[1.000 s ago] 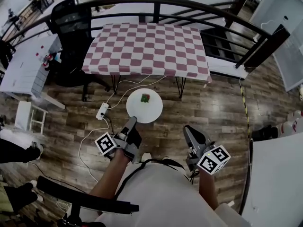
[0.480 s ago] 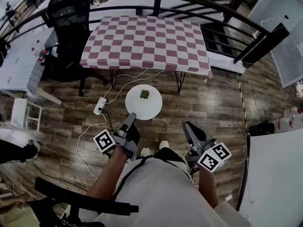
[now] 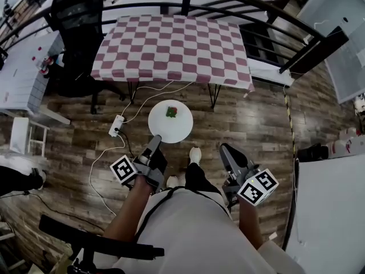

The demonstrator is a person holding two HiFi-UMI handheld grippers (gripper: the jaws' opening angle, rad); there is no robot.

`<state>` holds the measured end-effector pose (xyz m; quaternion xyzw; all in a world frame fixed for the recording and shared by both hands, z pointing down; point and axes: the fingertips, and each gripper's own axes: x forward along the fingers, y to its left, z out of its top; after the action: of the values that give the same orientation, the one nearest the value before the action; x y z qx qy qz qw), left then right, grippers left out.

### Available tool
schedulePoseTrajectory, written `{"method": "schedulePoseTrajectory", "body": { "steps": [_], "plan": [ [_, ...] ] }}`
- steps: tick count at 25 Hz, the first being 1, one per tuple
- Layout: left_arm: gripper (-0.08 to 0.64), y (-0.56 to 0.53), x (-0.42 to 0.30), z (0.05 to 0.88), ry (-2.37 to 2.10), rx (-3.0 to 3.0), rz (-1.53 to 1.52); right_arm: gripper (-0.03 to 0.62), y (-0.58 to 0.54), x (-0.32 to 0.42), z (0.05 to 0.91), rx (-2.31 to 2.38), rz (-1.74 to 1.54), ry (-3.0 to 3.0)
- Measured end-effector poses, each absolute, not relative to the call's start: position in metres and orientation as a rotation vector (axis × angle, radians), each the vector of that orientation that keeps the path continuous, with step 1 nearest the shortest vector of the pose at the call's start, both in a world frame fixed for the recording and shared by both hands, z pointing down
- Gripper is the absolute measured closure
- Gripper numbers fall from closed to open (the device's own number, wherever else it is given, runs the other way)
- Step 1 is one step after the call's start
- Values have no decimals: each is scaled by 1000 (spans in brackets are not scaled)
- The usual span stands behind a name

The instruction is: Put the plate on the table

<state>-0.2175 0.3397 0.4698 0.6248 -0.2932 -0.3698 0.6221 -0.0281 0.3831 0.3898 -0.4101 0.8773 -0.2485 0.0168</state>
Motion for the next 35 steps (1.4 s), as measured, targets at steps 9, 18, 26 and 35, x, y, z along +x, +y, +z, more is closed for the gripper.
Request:
{"method": "schedulePoseTrajectory", "body": {
  "steps": [9, 18, 26, 35],
  "plan": [
    [537, 285, -197, 472, -709, 1447, -847, 584, 325, -3, 401, -1245, -797, 2730],
    [537, 215, -160, 457, -743, 1461, -873, 584, 248, 34, 394, -1169, -799, 2736],
    [537, 157, -121, 448, -774, 1455, -891, 584, 185, 77, 394, -1132, -809, 2749],
    [537, 109, -81, 450, -785, 1459, -902, 584, 136, 115, 398, -1100, -806, 2764]
  ]
}}
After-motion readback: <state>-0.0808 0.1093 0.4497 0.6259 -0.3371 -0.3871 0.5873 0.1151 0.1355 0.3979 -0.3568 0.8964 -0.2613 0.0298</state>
